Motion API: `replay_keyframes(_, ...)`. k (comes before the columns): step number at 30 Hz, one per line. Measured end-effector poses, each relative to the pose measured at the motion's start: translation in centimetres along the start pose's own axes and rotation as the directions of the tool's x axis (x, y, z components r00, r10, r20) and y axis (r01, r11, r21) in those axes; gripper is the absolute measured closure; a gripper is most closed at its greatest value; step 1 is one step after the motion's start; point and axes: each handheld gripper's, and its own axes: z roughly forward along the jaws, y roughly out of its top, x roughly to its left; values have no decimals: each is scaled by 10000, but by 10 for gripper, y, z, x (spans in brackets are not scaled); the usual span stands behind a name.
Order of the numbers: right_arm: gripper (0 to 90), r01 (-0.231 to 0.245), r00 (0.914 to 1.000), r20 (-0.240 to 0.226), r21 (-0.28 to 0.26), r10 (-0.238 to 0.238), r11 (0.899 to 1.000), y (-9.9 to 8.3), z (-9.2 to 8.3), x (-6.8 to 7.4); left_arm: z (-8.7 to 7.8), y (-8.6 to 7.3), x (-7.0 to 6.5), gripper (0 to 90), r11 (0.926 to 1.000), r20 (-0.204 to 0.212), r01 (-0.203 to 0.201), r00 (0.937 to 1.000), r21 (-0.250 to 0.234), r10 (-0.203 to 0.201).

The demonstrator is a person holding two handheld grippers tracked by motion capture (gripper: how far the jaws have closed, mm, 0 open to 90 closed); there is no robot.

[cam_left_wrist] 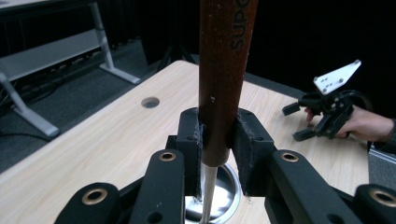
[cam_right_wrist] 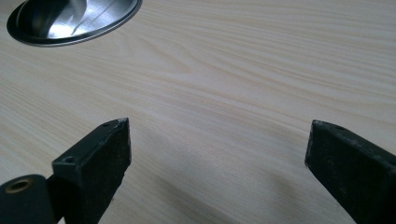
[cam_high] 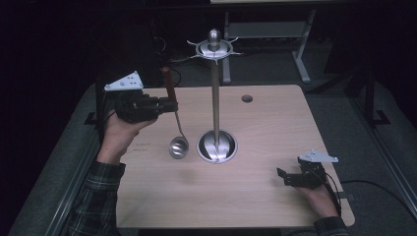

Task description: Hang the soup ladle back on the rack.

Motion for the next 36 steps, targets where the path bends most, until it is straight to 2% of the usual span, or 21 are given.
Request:
replay_keyframes(7, 64, -15, 10000, 4, -32, 15, 10000, 0, 0, -1, 0, 24, 0, 733, 9995, 150, -301, 9994, -83, 302)
replay_keyframes(16, 64, -17, 10000, 3, -30, 17, 10000, 0, -1, -1, 9, 43, 0, 734, 9990, 383, -449, 9983, -32, 450)
replay_keyframes(28, 64, -29, 10000, 8, -58, 29, 10000, 0, -1, -2, 24, 50, 1, 733, 9987, 648, -489, 9968, 158, 478)
replay_keyframes(36, 64, -22, 10000, 12, -65, 22, 10000, 0, -2, -2, 27, 49, -1, 733, 9984, 822, -526, 9953, 204, 508)
